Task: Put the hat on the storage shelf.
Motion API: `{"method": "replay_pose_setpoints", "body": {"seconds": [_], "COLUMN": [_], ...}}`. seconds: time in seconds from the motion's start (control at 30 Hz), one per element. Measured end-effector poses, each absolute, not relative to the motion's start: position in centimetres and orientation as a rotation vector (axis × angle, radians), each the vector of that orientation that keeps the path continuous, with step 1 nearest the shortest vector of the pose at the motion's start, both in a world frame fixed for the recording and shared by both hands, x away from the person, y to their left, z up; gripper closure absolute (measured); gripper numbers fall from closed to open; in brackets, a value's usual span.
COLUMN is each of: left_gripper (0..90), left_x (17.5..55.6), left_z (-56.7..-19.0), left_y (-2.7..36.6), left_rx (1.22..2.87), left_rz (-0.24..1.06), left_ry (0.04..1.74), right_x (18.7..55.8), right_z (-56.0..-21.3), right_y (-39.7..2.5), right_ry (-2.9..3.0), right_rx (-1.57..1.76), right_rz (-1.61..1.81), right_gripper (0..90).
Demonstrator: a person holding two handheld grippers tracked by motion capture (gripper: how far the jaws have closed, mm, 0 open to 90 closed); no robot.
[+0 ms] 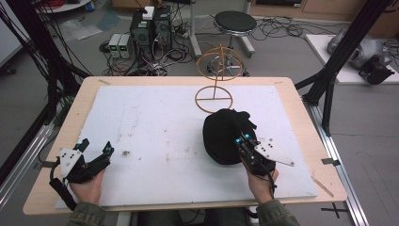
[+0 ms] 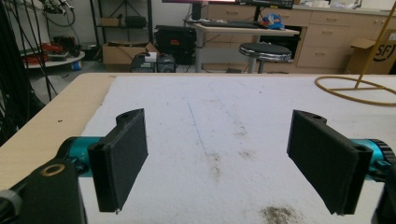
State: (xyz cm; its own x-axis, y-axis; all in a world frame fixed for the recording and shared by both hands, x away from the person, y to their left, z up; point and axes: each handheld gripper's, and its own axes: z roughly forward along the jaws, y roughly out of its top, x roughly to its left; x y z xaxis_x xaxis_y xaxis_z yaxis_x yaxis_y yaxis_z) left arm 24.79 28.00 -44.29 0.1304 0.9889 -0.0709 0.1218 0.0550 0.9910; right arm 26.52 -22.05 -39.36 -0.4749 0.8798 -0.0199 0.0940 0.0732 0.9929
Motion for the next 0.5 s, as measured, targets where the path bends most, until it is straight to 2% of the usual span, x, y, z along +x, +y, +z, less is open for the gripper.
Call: {"method": "replay_pose_setpoints", "body": {"seconds": [0.5], "left_gripper": [20.4], "left_x": [24.8], "left_z": [-44.2], "left_y": [28.1], "left_rx": [1.291], "left_rz": [0.990], "left_ry": [1.228], "right_x": [26.0], "right_z": [-37.2], "right_y": [-21.5], "right_ry": [1.569], "right_rx": [0.887], "right_rz": [1.558], "right_gripper": [86.8]}}
